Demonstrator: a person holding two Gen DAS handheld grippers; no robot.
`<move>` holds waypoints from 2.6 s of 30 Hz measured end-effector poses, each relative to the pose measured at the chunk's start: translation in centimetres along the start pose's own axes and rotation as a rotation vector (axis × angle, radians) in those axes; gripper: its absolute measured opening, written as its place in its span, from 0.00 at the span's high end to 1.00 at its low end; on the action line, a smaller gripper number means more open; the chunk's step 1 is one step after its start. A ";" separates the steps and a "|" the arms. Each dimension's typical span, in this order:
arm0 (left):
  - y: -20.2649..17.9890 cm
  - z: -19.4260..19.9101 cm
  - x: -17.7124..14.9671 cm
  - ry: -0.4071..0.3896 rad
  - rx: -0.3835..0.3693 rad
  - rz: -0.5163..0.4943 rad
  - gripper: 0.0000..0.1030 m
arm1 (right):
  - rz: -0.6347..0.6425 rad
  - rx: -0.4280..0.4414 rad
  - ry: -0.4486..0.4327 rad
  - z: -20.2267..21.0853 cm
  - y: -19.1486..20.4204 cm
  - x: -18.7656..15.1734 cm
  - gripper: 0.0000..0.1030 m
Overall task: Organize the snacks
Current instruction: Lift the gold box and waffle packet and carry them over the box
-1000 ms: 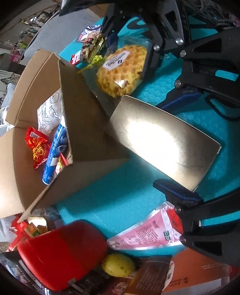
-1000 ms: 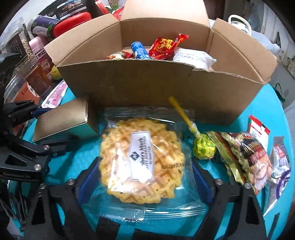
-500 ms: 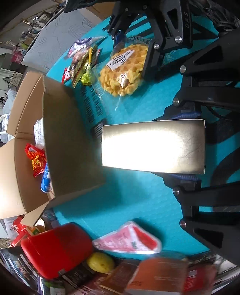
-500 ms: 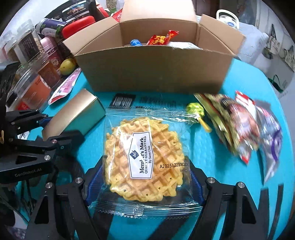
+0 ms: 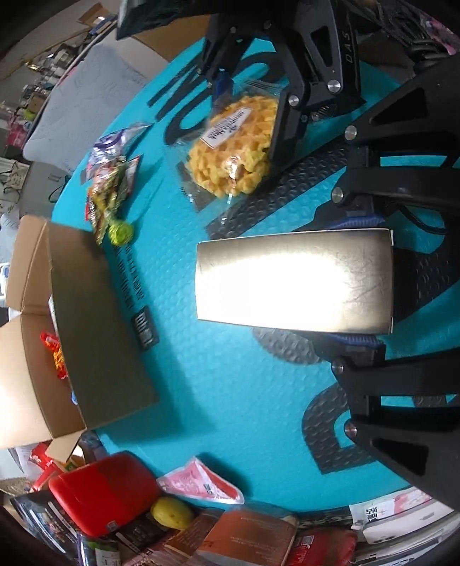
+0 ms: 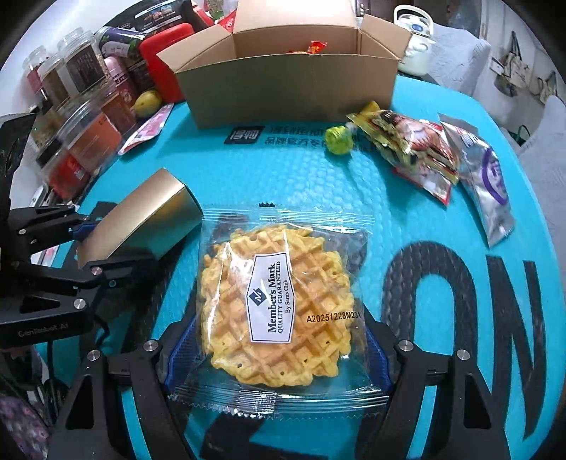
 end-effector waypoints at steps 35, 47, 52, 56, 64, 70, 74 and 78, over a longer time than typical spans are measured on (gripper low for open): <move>1.6 5.3 2.5 -0.182 0.014 0.084 0.58 | 0.097 -0.016 -0.187 5.4 3.3 2.7 0.25; 2.8 10.4 6.2 -0.338 0.042 0.102 0.58 | 0.159 0.006 -0.312 10.0 3.9 7.4 0.25; 3.2 11.3 8.2 -0.373 0.045 0.107 0.58 | 0.184 -0.002 -0.352 11.4 3.6 9.6 0.25; 3.5 11.5 9.9 -0.397 0.047 0.112 0.58 | 0.204 0.005 -0.377 12.0 3.2 11.7 0.25; 4.8 10.9 14.7 -0.436 0.088 0.129 0.58 | 0.226 -0.001 -0.412 11.6 1.8 16.5 0.25; 6.2 9.5 19.0 -0.460 0.111 0.149 0.58 | 0.231 -0.002 -0.436 10.6 0.1 20.9 0.25; 7.1 8.1 21.7 -0.462 0.115 0.168 0.58 | 0.232 0.001 -0.441 9.5 -1.3 23.5 0.25; 8.3 6.5 24.2 -0.466 0.123 0.199 0.58 | 0.231 0.007 -0.442 8.2 -2.5 26.0 0.25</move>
Point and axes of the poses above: each gripper's, at about its wrist camera, not at the fingertips, and z roughly against the way its jaws point, y to its left, x to its top, the point moved 1 cm from there along -z, roughly the way its jaws point, and after that the axes turned 12 degrees about x, right-handed, at the moved point
